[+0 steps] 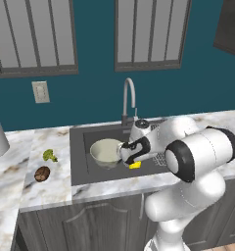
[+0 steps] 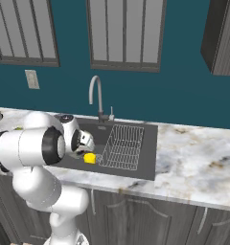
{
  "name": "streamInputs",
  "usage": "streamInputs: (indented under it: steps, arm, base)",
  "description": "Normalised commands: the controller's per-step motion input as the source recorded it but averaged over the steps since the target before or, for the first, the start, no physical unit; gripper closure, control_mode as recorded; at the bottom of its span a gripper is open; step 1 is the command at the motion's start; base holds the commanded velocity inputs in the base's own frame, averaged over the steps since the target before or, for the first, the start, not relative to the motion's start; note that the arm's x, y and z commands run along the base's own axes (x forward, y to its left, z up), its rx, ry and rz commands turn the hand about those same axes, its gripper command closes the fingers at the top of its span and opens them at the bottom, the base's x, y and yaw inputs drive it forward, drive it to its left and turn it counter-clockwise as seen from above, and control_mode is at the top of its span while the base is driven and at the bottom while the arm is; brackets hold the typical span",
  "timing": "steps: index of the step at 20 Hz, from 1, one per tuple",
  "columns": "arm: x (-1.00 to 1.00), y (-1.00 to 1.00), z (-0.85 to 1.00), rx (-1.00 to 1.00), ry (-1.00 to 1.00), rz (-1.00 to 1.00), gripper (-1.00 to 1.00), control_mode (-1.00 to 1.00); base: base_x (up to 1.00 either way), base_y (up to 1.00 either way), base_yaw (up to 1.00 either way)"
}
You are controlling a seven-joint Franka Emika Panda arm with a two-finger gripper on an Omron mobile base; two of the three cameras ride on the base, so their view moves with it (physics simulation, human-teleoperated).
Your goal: Remove the broccoli and potato from the sink. Then move the bowl and cup from the counter to the sink for washing.
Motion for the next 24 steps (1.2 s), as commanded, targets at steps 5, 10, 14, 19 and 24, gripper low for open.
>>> streamInputs:
  steps: [5, 10, 14, 19, 24]
  arm:
    - [-0.26, -0.01, 0.45, 0.0, 0.0, 0.0, -1.0, -1.0]
    - [-0.3, 0.0, 0.39, 0.0, 0.0, 0.0, -1.0, -1.0]
    - [-0.29, 0.0, 0.42, 0.0, 0.01, 0.0, -1.0, -1.0]
    - [-0.32, 0.0, 0.39, 0.0, 0.0, 0.0, -1.0, -1.0]
    - [-0.32, -0.02, 0.35, 0.0, 0.03, 0.0, -1.0, -1.0]
  base:
    - [0.0, 0.0, 0.0]
    - [0.0, 0.0, 0.0]
    - [0.0, 0.0, 0.0]
    - [0.0, 0.0, 0.0]
    - [0.0, 0.0, 0.0]
